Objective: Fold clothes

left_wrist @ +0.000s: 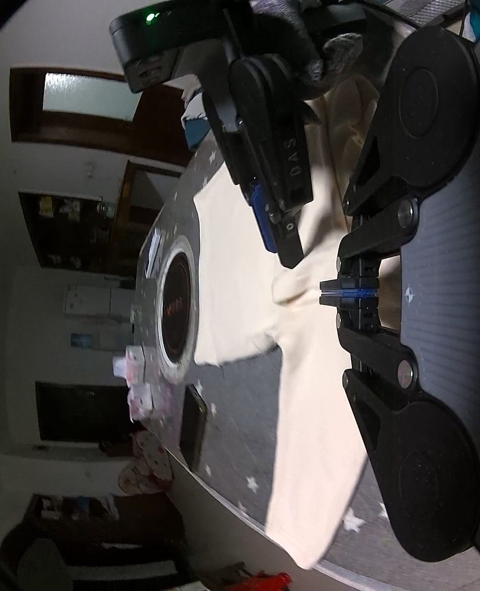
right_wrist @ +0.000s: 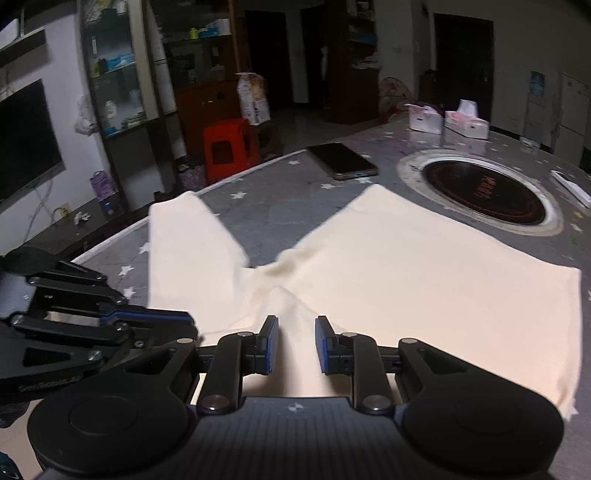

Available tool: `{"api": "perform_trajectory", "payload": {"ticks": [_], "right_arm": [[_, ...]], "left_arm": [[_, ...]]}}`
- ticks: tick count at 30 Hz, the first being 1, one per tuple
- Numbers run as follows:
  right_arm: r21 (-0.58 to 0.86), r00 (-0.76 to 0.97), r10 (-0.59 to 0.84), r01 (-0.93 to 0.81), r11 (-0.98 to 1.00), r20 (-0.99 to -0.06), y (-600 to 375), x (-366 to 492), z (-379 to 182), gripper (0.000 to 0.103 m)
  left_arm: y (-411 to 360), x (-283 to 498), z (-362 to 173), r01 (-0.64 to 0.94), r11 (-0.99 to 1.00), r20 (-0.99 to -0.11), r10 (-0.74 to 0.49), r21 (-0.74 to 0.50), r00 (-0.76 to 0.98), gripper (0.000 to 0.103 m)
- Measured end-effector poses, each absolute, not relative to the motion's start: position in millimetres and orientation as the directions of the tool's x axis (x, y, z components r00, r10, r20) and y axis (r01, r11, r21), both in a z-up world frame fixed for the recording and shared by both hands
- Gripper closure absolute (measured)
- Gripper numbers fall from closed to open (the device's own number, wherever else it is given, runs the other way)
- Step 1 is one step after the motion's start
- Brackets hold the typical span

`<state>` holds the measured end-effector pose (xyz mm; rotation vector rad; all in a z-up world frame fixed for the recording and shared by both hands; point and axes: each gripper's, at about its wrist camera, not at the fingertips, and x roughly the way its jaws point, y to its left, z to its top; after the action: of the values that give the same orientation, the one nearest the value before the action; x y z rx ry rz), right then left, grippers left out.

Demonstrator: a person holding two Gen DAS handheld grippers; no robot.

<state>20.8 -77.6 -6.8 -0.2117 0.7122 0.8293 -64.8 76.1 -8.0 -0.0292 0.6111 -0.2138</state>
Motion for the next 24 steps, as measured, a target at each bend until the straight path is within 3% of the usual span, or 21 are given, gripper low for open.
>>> {"api": "perform_trajectory", "payload": {"ticks": [4, 10, 18, 21, 24], "right_arm": [[0.036, 0.465, 0.573, -0.756, 0.654, -0.675, -66, 14, -12, 0.082], [0.029, 0.512, 0.578, -0.732, 0.681, -0.635, -74, 13, 0, 0.082], [0.114, 0.380, 0.636, -0.796, 0.595, -0.672, -56, 2, -6, 0.081], [0.160, 0.344, 0.658, -0.799, 0.580, -0.670, -54, 0, -9, 0.074], [0.157, 0.350, 0.680, -0.809, 0.566, -0.644, -59, -1, -2, 0.074]], "left_arm": [[94, -68, -4, 0.132, 0.987, -0.557, -0.162, -0.094, 0.814, 0.100], [126, -66, -2, 0.014, 0.995, -0.566, -0.067, -0.097, 0.822, 0.100], [129, -65, -2, 0.004, 0.994, -0.562, -0.066, -0.110, 0.825, 0.099], [141, -62, -2, -0.057, 0.992, -0.570, -0.015, -0.109, 0.822, 0.093], [159, -56, -3, -0.146, 0.983, -0.579, 0.056, -0.110, 0.814, 0.087]]}}
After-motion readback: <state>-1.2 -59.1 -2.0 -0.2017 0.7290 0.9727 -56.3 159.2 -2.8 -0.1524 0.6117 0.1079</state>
